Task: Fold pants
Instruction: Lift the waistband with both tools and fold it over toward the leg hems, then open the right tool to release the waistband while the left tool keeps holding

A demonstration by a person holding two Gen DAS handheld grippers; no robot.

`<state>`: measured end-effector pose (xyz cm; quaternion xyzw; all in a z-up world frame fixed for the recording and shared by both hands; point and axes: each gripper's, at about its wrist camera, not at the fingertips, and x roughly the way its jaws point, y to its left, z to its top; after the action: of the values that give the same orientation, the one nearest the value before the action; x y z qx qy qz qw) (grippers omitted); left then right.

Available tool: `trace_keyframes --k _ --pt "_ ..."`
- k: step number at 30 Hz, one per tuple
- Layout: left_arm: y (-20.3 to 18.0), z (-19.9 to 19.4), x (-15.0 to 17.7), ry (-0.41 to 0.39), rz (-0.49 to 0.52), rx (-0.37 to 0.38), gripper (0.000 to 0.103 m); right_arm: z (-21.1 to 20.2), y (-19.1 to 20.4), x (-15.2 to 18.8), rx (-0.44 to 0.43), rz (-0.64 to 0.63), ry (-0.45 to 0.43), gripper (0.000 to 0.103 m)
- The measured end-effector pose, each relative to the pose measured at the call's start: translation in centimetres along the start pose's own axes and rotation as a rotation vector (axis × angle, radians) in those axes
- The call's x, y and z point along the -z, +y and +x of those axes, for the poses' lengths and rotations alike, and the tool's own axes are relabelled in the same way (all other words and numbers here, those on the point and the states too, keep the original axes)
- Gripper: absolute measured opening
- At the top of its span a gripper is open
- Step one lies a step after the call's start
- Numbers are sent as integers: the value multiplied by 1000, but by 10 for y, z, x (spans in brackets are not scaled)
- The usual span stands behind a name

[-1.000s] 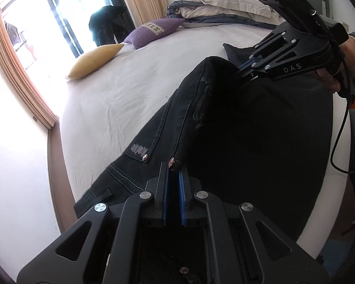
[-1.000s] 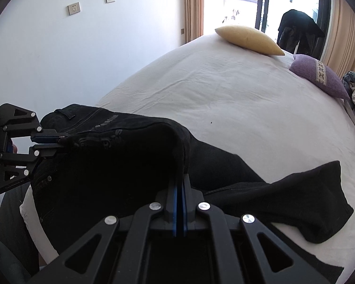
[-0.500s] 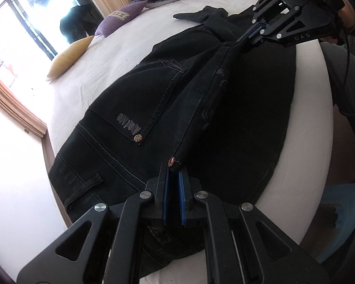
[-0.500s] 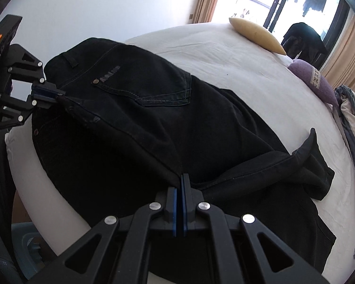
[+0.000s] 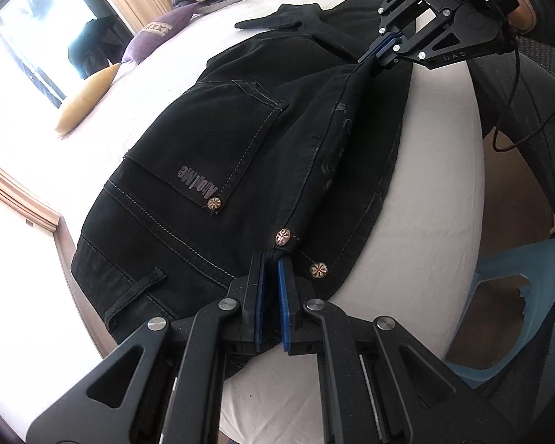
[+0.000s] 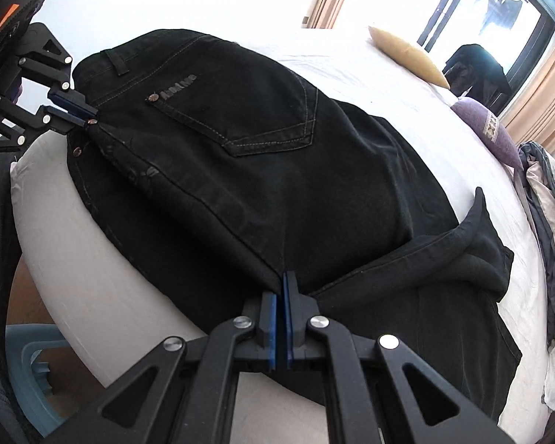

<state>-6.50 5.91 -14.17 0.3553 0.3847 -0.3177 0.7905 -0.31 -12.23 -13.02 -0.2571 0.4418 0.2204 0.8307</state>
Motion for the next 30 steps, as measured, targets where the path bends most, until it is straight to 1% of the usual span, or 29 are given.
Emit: trace_keyframes --k 5,8,14,18,25,27,30 --pt "8 9 -1 5 0 -5 5 -6 14 6 16 -31 4 4" --pt "10 10 -2 -4 -4 -9 3 -8 23 11 26 -54 13 4" --pt "13 9 -1 -22 -2 -1 3 -14 30 20 34 -82 16 4" --pt "11 11 -1 -26 -8 4 3 -8 28 23 26 -72 30 4" --pt "7 18 1 -26 -10 -8 3 -3 38 29 28 -75 42 5" --pt "4 18 5 -28 -10 -18 6 -1 38 29 28 -76 43 5" --pt "1 16 2 -20 -3 -31 7 -1 39 31 35 -74 36 6"
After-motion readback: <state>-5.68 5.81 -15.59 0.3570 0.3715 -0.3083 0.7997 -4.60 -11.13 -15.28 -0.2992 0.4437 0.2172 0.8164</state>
